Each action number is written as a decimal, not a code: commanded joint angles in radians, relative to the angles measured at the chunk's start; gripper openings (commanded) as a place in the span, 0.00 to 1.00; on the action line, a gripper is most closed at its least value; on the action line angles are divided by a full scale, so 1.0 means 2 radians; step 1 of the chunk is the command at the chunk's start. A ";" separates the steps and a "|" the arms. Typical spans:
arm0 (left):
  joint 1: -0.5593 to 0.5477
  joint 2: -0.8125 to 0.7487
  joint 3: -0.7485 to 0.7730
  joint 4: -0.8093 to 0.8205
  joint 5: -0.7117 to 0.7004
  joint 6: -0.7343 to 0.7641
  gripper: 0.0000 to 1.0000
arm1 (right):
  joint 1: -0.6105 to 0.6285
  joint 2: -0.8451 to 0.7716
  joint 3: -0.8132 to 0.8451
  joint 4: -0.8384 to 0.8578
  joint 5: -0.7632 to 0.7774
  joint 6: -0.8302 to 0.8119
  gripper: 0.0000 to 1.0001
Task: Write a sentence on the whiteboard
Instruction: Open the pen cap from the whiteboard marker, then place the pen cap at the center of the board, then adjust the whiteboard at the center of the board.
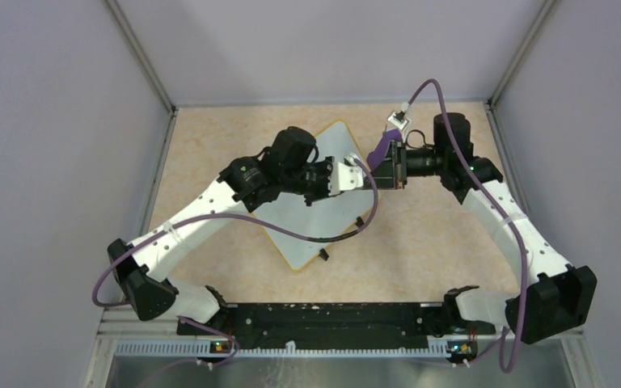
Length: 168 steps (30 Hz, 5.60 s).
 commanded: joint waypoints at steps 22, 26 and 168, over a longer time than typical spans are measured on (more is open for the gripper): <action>-0.027 0.058 -0.014 0.020 0.057 -0.114 0.00 | -0.299 0.007 0.024 -0.068 -0.087 -0.088 0.00; -0.068 0.111 -0.017 0.075 0.031 -0.160 0.00 | -0.319 0.013 0.026 -0.082 -0.074 -0.105 0.00; 0.308 0.158 0.090 0.048 0.310 -0.307 0.73 | -0.011 -0.021 0.043 -0.094 0.113 -0.281 0.00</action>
